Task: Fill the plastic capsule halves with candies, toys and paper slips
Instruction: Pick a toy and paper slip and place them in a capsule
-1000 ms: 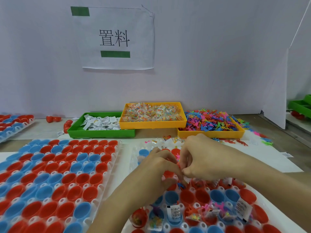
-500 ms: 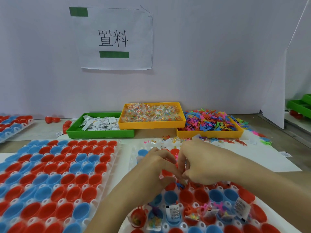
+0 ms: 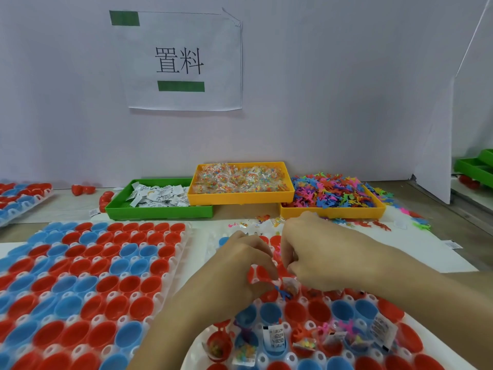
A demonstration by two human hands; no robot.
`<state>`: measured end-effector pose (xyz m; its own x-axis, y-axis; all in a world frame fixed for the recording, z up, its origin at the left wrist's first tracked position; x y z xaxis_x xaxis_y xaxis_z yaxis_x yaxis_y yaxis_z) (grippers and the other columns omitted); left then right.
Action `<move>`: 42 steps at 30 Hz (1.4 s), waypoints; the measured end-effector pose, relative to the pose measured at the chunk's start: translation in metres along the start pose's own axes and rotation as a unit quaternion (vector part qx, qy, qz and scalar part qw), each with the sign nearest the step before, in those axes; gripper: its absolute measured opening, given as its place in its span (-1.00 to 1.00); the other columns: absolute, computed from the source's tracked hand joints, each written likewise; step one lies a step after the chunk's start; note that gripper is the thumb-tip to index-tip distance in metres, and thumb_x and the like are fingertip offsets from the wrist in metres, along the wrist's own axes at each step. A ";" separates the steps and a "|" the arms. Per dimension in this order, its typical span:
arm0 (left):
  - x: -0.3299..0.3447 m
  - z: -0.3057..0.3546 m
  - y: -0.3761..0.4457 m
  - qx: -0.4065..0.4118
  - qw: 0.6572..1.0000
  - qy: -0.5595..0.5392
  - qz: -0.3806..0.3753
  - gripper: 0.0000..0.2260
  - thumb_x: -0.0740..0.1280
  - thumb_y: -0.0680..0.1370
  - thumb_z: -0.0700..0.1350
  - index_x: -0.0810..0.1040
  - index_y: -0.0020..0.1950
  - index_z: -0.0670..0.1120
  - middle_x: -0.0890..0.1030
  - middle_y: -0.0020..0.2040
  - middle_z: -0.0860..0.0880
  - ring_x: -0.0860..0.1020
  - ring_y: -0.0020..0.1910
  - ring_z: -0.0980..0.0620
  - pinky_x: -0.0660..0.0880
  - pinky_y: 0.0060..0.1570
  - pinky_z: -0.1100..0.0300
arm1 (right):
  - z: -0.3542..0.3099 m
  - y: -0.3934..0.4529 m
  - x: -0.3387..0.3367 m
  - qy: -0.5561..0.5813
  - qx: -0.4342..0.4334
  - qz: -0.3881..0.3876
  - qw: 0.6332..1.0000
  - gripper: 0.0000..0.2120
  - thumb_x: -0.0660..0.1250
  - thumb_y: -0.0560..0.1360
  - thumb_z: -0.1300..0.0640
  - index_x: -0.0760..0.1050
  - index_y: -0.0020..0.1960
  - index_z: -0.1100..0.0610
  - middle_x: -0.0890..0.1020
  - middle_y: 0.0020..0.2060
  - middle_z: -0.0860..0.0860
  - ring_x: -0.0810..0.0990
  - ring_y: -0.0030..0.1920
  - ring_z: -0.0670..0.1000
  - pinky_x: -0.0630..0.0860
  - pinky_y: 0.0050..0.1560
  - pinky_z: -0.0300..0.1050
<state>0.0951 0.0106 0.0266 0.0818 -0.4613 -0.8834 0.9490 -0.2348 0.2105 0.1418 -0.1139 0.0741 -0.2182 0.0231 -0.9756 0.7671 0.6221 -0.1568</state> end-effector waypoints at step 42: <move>-0.007 0.003 0.000 0.010 0.991 0.001 0.136 -0.95 0.40 0.54 -0.07 0.66 -0.07 0.06 0.59 -0.08 0.22 0.46 0.02 0.23 0.33 0.03 0.44 | 0.222 -0.009 0.044 0.203 0.124 0.065 0.969 -0.79 0.56 0.37 0.15 0.68 -0.14 -0.15 0.69 -0.25 -0.13 0.62 -0.26 -0.17 0.53 -0.17 -0.26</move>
<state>0.0938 0.0117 0.0339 0.3335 -0.5079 -0.7942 0.8858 -0.1194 0.4483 0.2591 -0.2927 -0.0017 -0.2897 0.4257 -0.8572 0.9144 0.3877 -0.1165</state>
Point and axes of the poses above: each hand's wrist, its own y-axis towards the middle knuckle, its own x-axis out of the palm, z = x × y, the point moved 4 cm from there along y, towards the middle knuckle
